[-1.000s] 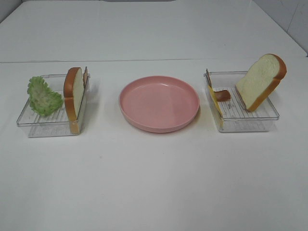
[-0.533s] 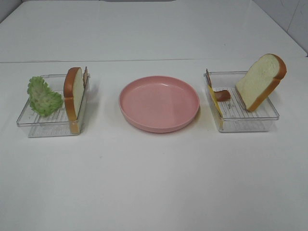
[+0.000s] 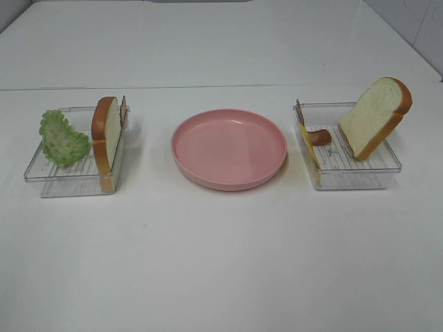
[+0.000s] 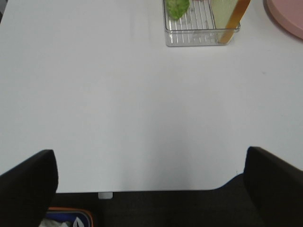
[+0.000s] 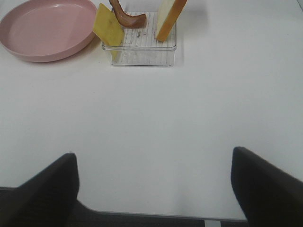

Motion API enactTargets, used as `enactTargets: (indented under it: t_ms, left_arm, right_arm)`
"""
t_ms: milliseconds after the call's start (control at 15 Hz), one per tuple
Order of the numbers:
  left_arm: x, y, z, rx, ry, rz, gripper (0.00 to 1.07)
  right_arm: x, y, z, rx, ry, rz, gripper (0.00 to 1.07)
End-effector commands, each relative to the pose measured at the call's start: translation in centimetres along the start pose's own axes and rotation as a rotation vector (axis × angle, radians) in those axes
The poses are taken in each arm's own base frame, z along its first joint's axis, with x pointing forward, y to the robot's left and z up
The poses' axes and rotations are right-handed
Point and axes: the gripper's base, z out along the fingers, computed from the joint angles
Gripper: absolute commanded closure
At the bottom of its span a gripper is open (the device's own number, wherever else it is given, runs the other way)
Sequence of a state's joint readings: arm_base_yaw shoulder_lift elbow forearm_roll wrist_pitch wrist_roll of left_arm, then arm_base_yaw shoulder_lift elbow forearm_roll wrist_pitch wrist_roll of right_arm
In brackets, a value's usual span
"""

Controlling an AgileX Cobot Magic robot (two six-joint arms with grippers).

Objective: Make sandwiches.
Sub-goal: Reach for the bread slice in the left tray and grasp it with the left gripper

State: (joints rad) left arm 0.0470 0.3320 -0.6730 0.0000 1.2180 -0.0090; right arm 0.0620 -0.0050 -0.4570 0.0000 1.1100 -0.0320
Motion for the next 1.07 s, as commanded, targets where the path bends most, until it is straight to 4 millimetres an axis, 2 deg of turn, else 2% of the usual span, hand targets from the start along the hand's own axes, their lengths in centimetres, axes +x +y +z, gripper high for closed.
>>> enactTargets:
  t_ms: [67, 133, 200, 267, 333, 400, 467, 533, 600, 667, 733, 800, 867, 933, 1067]
  left_arm:
    - [-4.4, -0.2, 1.3, 0.010, 0.214, -0.036, 0.06]
    - [-7.0, -0.2, 2.3, 0.009, 0.263, -0.034, 0.06]
    - [-8.4, -0.2, 3.0, 0.006, 0.290, -0.023, 0.06]
    - [-12.2, -0.3, 5.8, 0.018, 0.367, 0.001, 0.06]
    - [-14.7, -0.5, 8.1, 0.038, 0.414, -0.003, 0.06]
    - [-15.7, -0.6, 9.0, 0.048, 0.430, -0.004, 0.06]
    - [-18.6, -1.6, 12.7, 0.097, 0.483, 0.015, 0.06]
    - [-19.8, -3.1, 14.9, 0.120, 0.516, 0.051, 0.06]
    - [-20.4, -4.2, 16.2, 0.131, 0.536, 0.062, 0.06]
    - [-21.6, -8.6, 20.6, 0.149, 0.598, 0.091, 0.06]
    - [-21.6, -9.9, 21.8, 0.155, 0.616, 0.103, 0.06]
    - [-21.7, -11.9, 24.0, 0.159, 0.647, 0.111, 0.06]
    - [-21.5, -12.8, 25.0, 0.159, 0.663, 0.117, 0.06]
    - [-20.5, -14.9, 28.5, 0.137, 0.725, 0.121, 0.06]
    - [-19.8, -15.4, 30.7, 0.089, 0.756, 0.108, 0.06]
  right_arm:
    - [0.2, 0.0, -0.3, 0.003, -0.031, 0.012, 0.22]
    - [0.2, 0.0, -0.3, 0.003, -0.031, 0.012, 0.22]
    - [0.2, 0.0, -0.3, 0.003, -0.031, 0.012, 0.22]
    - [0.2, 0.0, -0.3, 0.003, -0.031, 0.012, 0.22]
    - [0.2, 0.0, -0.3, 0.003, -0.031, 0.012, 0.22]
    - [0.2, 0.0, -0.3, 0.003, -0.031, 0.012, 0.22]
    - [0.2, 0.0, -0.3, 0.003, -0.031, 0.012, 0.22]
    - [0.2, 0.0, -0.3, 0.003, -0.031, 0.012, 0.22]
    - [0.2, 0.0, -0.3, 0.003, -0.031, 0.012, 0.22]
    - [0.2, 0.0, -0.3, 0.003, -0.031, 0.012, 0.22]
    - [0.2, 0.0, -0.3, 0.003, -0.031, 0.012, 0.22]
    - [0.2, 0.0, -0.3, 0.003, -0.031, 0.012, 0.22]
    - [0.2, 0.0, -0.3, 0.003, -0.031, 0.012, 0.22]
    - [0.2, 0.0, -0.3, 0.003, -0.031, 0.012, 0.22]
    - [0.2, 0.0, -0.3, 0.003, -0.031, 0.012, 0.22]
